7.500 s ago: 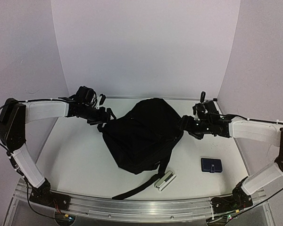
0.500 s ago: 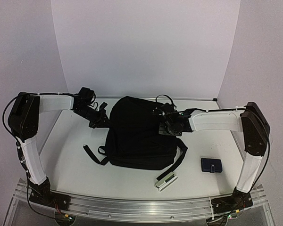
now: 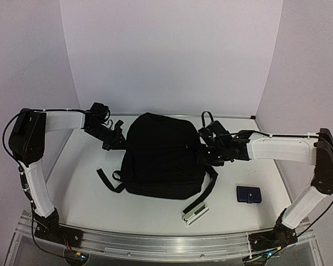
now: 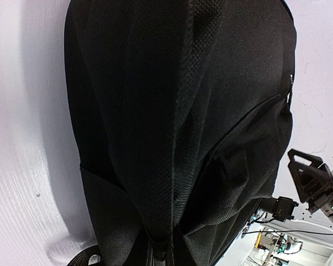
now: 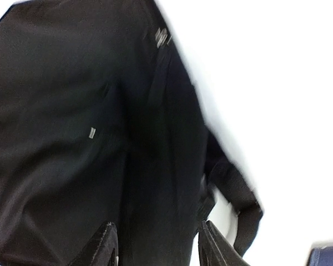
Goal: Pack the student bag
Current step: Unzip the student bag at the center of the board.
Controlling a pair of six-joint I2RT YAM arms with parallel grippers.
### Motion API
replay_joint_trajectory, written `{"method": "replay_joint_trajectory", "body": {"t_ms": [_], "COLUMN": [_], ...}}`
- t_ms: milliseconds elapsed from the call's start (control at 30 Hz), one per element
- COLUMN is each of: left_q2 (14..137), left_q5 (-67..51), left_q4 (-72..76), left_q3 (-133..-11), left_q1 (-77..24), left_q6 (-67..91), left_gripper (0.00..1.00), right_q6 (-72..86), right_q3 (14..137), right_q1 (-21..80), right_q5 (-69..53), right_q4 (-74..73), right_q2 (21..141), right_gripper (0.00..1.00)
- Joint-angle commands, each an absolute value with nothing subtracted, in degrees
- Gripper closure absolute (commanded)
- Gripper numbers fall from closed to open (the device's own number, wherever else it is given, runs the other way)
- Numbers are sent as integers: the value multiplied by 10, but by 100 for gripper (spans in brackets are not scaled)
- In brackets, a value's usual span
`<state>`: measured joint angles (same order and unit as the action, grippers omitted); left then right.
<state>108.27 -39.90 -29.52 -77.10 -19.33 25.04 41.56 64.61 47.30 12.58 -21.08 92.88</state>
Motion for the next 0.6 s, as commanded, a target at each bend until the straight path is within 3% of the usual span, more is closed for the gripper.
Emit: {"method": "replay_joint_trajectory", "body": {"t_ms": [0, 133, 233, 433, 567], "left_q2": [1051, 1052, 1052, 1044, 1026], "left_q5": [-388, -387, -387, -378, -379], "left_q4": [-276, -275, -274, -264, -242], "left_q3": [-774, -773, -772, -757, -726], "left_q1": [-183, -183, -183, -183, -183], "left_q6": [243, 243, 243, 262, 291], "left_gripper": [100, 100, 100, 100, 100], "right_q6": [438, 441, 439, 432, 416], "right_q3": [605, 587, 588, 604, 624], "right_q1": [486, 497, 499, 500, 500], "right_q5": [30, -5, -10, 0, 3], "right_q4": [-155, -118, -112, -107, -105], "right_q2": [903, 906, 921, 949, 970], "right_gripper": [54, 47, 48, 72, 81]}}
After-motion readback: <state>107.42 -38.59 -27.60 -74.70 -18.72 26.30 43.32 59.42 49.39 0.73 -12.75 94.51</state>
